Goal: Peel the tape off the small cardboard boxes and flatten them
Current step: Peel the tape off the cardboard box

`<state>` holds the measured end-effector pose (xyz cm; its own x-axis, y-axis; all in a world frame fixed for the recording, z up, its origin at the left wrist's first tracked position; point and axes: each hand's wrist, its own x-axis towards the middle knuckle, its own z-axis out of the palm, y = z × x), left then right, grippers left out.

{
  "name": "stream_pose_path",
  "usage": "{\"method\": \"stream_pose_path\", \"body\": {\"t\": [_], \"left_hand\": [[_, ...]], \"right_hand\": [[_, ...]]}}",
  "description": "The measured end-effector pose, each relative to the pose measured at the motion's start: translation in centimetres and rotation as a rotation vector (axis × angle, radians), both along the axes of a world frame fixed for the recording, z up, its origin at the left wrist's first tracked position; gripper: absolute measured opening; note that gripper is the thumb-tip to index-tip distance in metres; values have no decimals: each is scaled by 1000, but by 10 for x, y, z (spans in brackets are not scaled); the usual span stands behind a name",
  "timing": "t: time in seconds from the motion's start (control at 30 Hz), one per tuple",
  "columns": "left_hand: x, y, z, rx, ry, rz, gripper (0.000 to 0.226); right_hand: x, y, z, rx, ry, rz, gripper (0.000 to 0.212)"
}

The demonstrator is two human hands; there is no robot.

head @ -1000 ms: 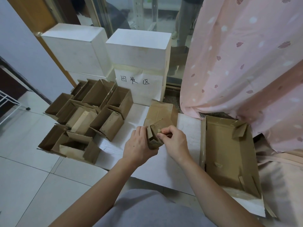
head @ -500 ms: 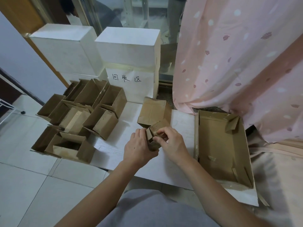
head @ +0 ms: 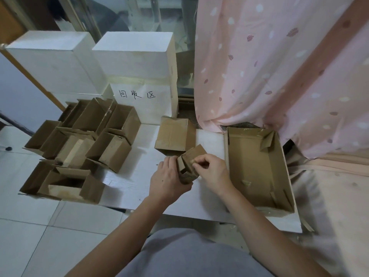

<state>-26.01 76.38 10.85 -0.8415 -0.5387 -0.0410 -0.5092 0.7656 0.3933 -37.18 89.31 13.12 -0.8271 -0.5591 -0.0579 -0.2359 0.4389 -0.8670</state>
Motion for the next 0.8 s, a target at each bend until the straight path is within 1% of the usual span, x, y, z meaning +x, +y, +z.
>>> {"method": "stream_pose_path", "body": {"t": [0.1, 0.2, 0.37, 0.47, 0.57, 0.7, 0.8], "left_hand": [[-2, 4, 1, 8, -3, -36, 90], [-9, 12, 2, 9, -2, -82, 91], [-19, 21, 1, -8, -40, -160, 90], [-21, 22, 1, -7, -52, -184, 92], [-22, 20, -1, -17, -50, -185, 91], [-20, 18, -2, -13, -45, -193, 91], [-17, 19, -4, 11, -31, -195, 90]], "right_hand": [[-4, 10, -1, -31, -125, -58, 6], [-7, 21, -3, -77, -184, -153, 11], [-7, 37, -10, -121, -185, -264, 24], [-7, 42, -10, -117, -200, -251, 21], [-6, 43, -9, -111, -191, -163, 16], [-7, 44, -8, -24, -132, -111, 10], [-9, 42, -7, 3, -165, -140, 17]]}}
